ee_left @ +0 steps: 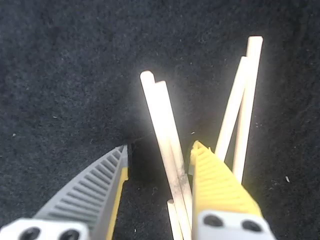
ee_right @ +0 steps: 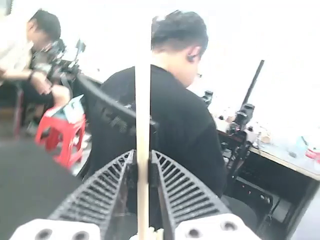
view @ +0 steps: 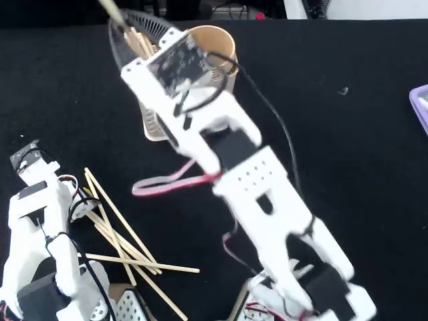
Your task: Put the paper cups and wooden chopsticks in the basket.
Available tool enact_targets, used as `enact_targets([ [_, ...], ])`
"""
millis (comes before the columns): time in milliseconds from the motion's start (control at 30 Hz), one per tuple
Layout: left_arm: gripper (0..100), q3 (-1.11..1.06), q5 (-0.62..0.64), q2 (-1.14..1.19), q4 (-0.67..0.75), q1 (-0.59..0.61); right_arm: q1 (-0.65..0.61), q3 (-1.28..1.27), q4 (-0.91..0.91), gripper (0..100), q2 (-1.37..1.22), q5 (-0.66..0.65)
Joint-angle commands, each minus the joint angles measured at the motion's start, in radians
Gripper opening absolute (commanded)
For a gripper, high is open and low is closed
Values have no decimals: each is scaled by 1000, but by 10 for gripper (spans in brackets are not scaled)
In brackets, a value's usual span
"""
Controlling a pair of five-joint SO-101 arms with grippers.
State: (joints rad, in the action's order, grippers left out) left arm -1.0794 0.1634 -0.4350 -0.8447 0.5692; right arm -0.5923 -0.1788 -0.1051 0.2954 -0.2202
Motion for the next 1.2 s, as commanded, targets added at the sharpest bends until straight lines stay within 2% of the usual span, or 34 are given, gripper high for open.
enact_targets([
  [0, 199, 33, -2, -8, 11, 19, 89, 108, 61, 11, -85, 121],
  [167, 199, 35, -2, -8, 12, 19, 140, 153, 61, 11, -217, 158],
  [333, 199, 38, -2, -8, 11, 18, 133, 137, 28, 12, -242, 160],
  [400, 199, 38, -2, -8, 11, 18, 126, 147, -12, 25, -242, 160],
  [567, 199, 38, -2, -8, 11, 18, 118, 216, -167, 151, -242, 160],
  [733, 199, 39, -2, -8, 11, 18, 109, 366, -333, 137, -237, 160],
  [867, 199, 38, -2, -8, 11, 18, 92, 461, -582, 133, -147, 158],
  [1067, 199, 41, -2, -8, 11, 18, -32, 458, -1123, 137, 82, 152],
  [1167, 199, 38, -2, -8, 15, 18, -89, 358, -1241, 138, 160, 153],
])
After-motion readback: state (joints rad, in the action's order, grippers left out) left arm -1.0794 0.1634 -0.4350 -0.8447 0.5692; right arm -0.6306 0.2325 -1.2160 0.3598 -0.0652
